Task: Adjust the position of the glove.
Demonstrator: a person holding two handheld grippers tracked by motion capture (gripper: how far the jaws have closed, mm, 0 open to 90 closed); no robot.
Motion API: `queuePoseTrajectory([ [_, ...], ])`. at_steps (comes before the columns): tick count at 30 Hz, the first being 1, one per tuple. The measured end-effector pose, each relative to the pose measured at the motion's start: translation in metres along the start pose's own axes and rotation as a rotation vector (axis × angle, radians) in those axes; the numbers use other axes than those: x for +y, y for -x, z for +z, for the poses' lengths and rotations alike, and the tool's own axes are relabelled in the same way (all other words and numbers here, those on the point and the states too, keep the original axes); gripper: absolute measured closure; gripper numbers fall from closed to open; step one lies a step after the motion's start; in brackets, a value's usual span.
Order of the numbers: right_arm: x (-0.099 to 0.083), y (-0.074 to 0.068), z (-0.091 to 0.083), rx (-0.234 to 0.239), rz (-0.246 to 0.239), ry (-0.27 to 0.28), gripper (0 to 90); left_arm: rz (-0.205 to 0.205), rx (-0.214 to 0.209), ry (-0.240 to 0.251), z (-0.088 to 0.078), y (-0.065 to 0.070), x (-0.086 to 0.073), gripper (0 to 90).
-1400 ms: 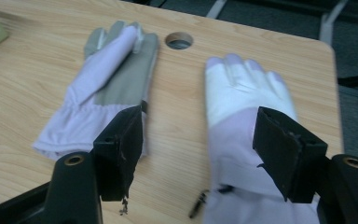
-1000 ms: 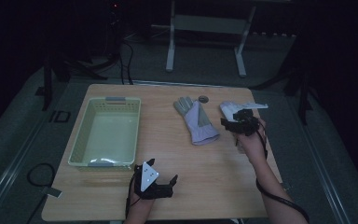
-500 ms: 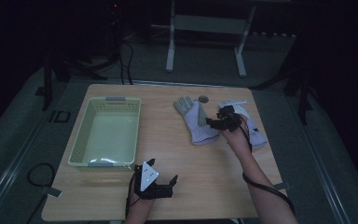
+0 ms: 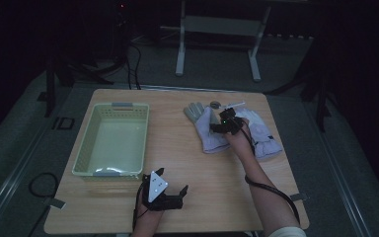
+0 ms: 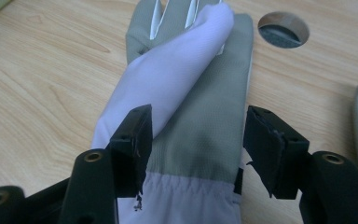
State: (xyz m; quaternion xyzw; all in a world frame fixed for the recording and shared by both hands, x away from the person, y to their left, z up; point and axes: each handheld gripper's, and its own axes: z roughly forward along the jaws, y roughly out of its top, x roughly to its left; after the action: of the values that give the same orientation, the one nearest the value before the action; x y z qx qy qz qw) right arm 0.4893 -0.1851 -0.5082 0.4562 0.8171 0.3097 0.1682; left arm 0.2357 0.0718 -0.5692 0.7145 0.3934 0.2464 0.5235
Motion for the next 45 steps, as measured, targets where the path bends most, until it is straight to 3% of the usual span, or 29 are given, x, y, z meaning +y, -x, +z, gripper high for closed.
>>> queuePoseTrajectory([
  [11, -0.007, -0.001, 0.032, -0.019, 0.002, -0.078, 47.0, -0.003, -0.005, -0.001, 0.000, 0.000, 0.000, 0.0],
  [13, -0.007, -0.001, 0.033, -0.011, 0.020, -0.080, 47.0, -0.002, -0.005, -0.001, 0.000, 0.000, 0.000, 0.0],
  [19, -0.006, 0.000, 0.034, -0.002, 0.012, -0.094, 48.7, -0.001, -0.004, -0.001, 0.000, 0.000, 0.000, 0.0],
  [20, -0.008, 0.001, 0.034, 0.005, -0.005, -0.085, 51.5, -0.002, -0.004, -0.001, 0.000, 0.000, 0.000, 0.0],
  [27, -0.008, 0.001, 0.033, -0.005, 0.005, -0.079, 69.2, -0.004, -0.003, -0.002, 0.000, 0.000, 0.000, 0.0],
  [28, -0.007, -0.001, 0.033, -0.011, 0.014, -0.087, 76.6, -0.004, -0.003, -0.002, 0.000, 0.000, 0.000, 0.0],
  [31, -0.006, -0.002, 0.032, -0.014, 0.039, -0.086, 82.5, -0.004, -0.004, -0.003, 0.000, 0.000, 0.000, 0.0],
  [32, -0.005, -0.003, 0.030, -0.011, 0.071, -0.079, 85.4, -0.004, -0.005, -0.004, 0.000, 0.000, 0.000, 0.0],
  [33, -0.005, -0.003, 0.030, -0.011, 0.071, -0.079, 85.4, -0.004, -0.005, -0.004, 0.000, 0.000, 0.000, 0.0],
  [34, -0.003, -0.004, 0.026, -0.022, 0.119, -0.065, 86.5, -0.005, -0.006, -0.004, 0.000, 0.000, 0.000, 0.0],
  [39, 0.003, -0.009, 0.011, -0.052, 0.154, -0.020, 87.1, -0.004, -0.005, -0.004, 0.000, 0.000, 0.000, 0.0],
  [42, 0.009, -0.015, -0.011, -0.068, 0.183, 0.035, 87.0, -0.013, -0.010, -0.005, 0.000, -0.001, 0.000, 0.0],
  [45, 0.009, -0.021, -0.025, -0.072, 0.196, 0.041, 86.9, -0.010, -0.008, -0.005, 0.000, -0.002, 0.000, 0.0],
])
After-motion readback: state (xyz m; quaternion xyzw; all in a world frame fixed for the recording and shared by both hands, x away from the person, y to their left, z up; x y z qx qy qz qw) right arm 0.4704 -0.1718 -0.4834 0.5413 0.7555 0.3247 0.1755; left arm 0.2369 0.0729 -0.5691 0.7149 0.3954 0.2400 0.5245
